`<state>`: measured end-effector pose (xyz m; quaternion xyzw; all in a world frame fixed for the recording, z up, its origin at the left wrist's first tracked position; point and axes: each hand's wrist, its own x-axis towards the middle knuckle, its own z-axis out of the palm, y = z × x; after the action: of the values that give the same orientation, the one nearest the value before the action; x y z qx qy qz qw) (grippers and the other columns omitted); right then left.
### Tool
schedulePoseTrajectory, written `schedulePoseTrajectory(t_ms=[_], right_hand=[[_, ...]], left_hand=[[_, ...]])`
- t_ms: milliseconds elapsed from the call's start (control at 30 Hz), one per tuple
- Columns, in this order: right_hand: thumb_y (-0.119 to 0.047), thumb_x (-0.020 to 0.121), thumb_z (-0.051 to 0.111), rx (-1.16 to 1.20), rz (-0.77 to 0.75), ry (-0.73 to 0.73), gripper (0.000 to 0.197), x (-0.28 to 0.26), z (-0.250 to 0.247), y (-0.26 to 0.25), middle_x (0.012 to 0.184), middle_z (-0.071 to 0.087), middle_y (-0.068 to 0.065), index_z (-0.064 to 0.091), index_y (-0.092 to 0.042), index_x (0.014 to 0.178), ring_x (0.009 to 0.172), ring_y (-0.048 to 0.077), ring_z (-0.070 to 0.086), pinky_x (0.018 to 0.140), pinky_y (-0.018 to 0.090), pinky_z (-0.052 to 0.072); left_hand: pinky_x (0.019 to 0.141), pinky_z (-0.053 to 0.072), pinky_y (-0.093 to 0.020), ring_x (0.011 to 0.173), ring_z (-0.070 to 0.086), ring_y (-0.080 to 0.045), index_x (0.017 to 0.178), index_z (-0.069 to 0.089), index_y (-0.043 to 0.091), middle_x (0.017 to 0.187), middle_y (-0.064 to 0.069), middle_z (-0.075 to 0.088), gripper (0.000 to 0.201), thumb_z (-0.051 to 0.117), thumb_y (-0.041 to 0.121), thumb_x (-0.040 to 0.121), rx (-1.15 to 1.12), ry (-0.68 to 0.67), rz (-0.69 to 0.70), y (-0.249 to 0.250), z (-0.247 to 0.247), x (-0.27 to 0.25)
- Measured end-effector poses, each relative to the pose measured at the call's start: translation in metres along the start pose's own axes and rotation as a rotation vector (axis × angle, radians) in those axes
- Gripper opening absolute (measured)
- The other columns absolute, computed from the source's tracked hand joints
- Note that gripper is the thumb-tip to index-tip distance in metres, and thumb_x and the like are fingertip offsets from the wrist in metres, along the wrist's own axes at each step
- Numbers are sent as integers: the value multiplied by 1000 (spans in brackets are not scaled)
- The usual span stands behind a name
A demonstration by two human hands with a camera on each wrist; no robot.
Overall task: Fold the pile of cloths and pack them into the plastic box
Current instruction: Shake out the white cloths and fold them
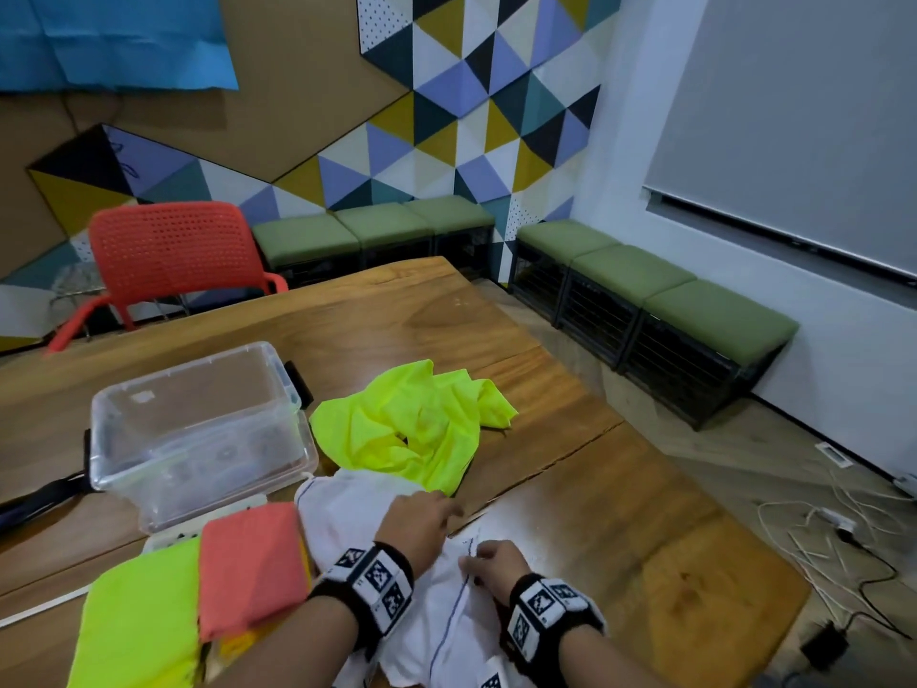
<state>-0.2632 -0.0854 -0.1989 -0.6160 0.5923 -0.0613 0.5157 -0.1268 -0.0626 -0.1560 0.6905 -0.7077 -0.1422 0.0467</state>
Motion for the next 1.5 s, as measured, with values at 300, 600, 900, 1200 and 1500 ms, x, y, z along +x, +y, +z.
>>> schedulePoseTrajectory(t_ms=[300,600,900,1200,1500], right_hand=[[4,88,52,372,-39,-70,31,6,-31,6,52,43,1,48,-12,62,41,7,43,47,18,37],[9,88,42,566,-58,-167,29,0,-35,-24,66,64,3,62,-9,78,57,12,59,57,21,49],[2,93,48,522,-195,-168,17,-28,-33,-36,72,66,1,62,-5,97,58,2,62,61,13,49],[-3,90,56,550,-285,-219,12,-62,-35,-55,65,70,-3,66,-7,86,63,7,64,74,20,48],[-9,90,54,-263,37,-276,27,-86,-49,-41,57,47,3,52,-9,64,41,10,34,44,23,26]], left_hand=[[106,35,-27,129,45,-20,137,45,20,142,-7,47,40,38,15,97,-362,-301,-52,9,21,47],[101,35,-27,127,48,-24,130,54,17,137,-10,53,57,36,50,87,-528,-231,-148,-2,-1,37],[79,38,-23,105,45,-16,115,55,8,115,-8,50,24,38,13,99,-812,-202,-186,14,-22,10],[62,33,-26,64,47,-13,67,55,20,65,1,56,19,54,32,82,-1159,-276,-313,9,-40,-16],[76,38,-35,99,57,-37,99,61,-9,104,-32,60,31,41,15,99,-783,474,-262,-12,-72,-29]])
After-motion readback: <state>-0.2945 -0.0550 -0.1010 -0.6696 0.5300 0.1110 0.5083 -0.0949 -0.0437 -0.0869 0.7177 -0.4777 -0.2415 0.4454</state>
